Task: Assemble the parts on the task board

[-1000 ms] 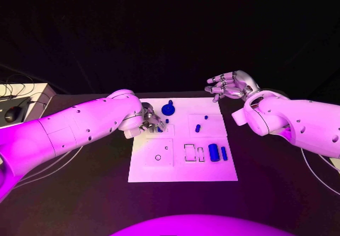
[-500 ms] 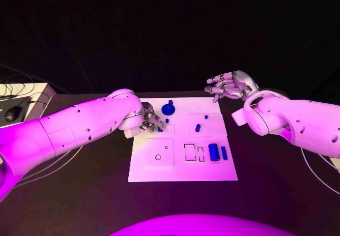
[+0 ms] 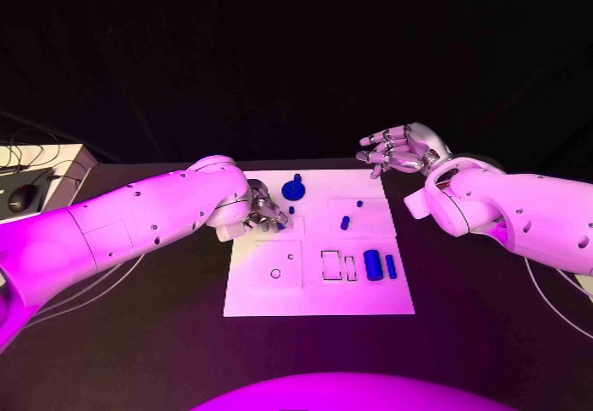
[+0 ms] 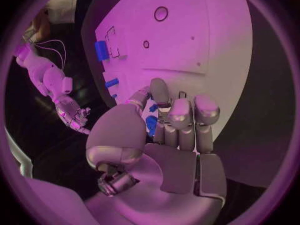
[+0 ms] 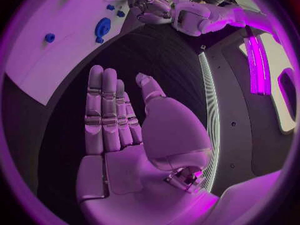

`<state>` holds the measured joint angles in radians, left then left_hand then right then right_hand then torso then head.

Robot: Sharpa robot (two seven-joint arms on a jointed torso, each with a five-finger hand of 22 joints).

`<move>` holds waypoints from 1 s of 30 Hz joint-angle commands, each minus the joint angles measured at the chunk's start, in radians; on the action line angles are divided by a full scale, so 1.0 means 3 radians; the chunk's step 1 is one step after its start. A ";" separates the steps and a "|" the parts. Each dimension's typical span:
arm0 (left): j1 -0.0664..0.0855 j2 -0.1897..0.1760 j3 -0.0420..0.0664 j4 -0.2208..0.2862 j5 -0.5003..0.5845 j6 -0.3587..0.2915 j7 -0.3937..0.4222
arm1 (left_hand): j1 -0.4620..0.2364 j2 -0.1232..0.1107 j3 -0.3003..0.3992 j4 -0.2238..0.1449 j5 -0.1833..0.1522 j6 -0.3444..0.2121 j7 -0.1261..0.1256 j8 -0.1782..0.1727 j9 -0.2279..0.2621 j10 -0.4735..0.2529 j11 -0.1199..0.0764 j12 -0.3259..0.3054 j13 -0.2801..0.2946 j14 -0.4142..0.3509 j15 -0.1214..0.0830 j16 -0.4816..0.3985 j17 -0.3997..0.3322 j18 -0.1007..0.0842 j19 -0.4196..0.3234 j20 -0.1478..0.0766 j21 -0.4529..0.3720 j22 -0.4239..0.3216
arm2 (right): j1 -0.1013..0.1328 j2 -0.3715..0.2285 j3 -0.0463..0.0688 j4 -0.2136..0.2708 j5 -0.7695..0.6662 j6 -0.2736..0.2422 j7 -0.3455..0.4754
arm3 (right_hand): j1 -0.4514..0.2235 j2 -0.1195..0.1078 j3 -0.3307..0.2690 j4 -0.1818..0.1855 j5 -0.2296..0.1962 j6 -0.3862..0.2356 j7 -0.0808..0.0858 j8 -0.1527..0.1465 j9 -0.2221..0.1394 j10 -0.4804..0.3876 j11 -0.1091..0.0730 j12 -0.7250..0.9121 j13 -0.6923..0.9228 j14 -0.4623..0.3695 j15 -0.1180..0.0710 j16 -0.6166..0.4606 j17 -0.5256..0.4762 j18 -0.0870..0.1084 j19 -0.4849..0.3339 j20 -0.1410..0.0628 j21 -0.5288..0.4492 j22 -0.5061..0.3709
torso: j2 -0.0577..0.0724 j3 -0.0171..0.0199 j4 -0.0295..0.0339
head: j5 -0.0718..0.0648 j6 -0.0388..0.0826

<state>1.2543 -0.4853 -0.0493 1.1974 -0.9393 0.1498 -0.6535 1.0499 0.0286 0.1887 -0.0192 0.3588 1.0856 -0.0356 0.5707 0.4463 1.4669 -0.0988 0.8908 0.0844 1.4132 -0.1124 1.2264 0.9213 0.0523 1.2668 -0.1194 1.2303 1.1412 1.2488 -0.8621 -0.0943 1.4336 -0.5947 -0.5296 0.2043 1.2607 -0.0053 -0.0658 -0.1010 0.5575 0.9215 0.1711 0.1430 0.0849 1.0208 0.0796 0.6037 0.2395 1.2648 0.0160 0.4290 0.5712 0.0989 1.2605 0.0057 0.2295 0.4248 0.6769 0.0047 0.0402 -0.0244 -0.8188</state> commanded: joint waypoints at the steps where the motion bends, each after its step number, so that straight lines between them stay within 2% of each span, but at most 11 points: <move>1: -0.0010 0.0006 -0.0005 0.0002 0.0000 0.0050 -0.0010 | 0.0003 -0.0029 -0.0032 0.0007 0.0002 0.0001 -0.0012 -0.0015 -0.0007 0.0139 0.0015 0.0018 -0.0006 0.0002 0.0007 0.0014 -0.0003 -0.0033 0.0010 -0.0004 -0.0015 0.0002 | -0.0002 0.0001 0.0001 -0.0001 -0.0038 0.0037 0.0015 | -0.0009 0.0006 -0.0002 -0.0021 0.0023 0.0006 0.0027 -0.0003 -0.0004 -0.0017 0.0006 -0.0017 -0.0004 -0.0003 0.0009 -0.0023 -0.0004 -0.0040 -0.0018 -0.0006 0.0007 -0.0003 | 0.0002 0.0001 -0.0001 | 0.0002 0.0002; 10: -0.0010 -0.0006 0.0000 0.0002 -0.0010 0.0016 -0.0004 | -0.0011 -0.0043 -0.0088 0.0048 0.0002 0.0003 -0.0012 -0.0013 -0.0007 0.0139 0.0016 0.0016 -0.0007 0.0003 0.0006 0.0014 -0.0006 -0.0032 0.0011 -0.0005 -0.0018 0.0004 | -0.0005 0.0001 0.0001 -0.0005 -0.0041 0.0035 0.0014 | -0.0006 0.0008 0.0005 -0.0029 0.0029 0.0006 0.0027 -0.0004 -0.0004 -0.0017 0.0006 -0.0019 -0.0005 -0.0002 0.0008 -0.0023 -0.0004 -0.0040 -0.0023 -0.0006 0.0013 -0.0005 | 0.0002 0.0001 -0.0002 | -0.0002 0.0001; 17: -0.0010 -0.0022 0.0007 0.0013 -0.0027 0.0013 0.0001 | 0.0026 -0.0040 -0.0412 0.0145 0.0002 0.0020 -0.0012 -0.0012 -0.0010 0.0140 0.0015 0.0016 -0.0012 0.0000 0.0005 0.0013 -0.0009 -0.0034 0.0013 -0.0007 -0.0024 0.0012 | -0.0011 0.0000 0.0001 -0.0007 -0.0041 0.0034 0.0014 | -0.0006 0.0008 0.0005 -0.0029 0.0029 0.0006 0.0027 -0.0004 -0.0004 -0.0017 0.0006 -0.0019 -0.0005 -0.0002 0.0008 -0.0023 -0.0004 -0.0040 -0.0023 -0.0006 0.0013 -0.0005 | 0.0003 0.0001 -0.0002 | -0.0005 -0.0003; 30: -0.0011 -0.0088 0.0062 0.0086 -0.0056 0.0039 0.0014 | 0.0079 -0.0101 -0.0650 0.0222 0.0000 0.0038 -0.0012 -0.0013 -0.0015 0.0140 0.0018 0.0012 -0.0025 0.0000 0.0007 0.0010 -0.0014 -0.0036 0.0013 -0.0006 -0.0035 0.0019 | -0.0019 -0.0006 0.0001 -0.0012 -0.0042 0.0034 0.0013 | -0.0007 0.0006 0.0009 -0.0037 0.0034 0.0005 0.0027 -0.0005 -0.0004 -0.0017 0.0006 -0.0020 -0.0007 -0.0004 0.0009 -0.0025 -0.0005 -0.0040 -0.0028 -0.0006 0.0020 -0.0007 | -0.0001 0.0000 0.0002 | -0.0012 -0.0009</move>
<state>1.2513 -0.5111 -0.0320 1.2183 -0.9474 0.1496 -0.6534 1.0670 0.0036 -0.0044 0.0499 0.3580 1.0954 -0.0433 0.5692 0.4422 1.4652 -0.1002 0.8907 0.0780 1.4132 -0.1124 1.2264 0.9181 0.0524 1.2668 -0.1194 1.2249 1.1460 1.2438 -0.8638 -0.0945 1.4306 -0.5985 -0.5289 0.2037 1.2607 -0.0053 -0.0631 -0.1037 0.5636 0.9250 0.1723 0.1430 0.0849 1.0221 0.0809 0.6037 0.2384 1.2648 0.0160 0.4250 0.5713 0.0988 1.2606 0.0057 0.2294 0.4236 0.6771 0.0046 0.0402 -0.0272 -0.8215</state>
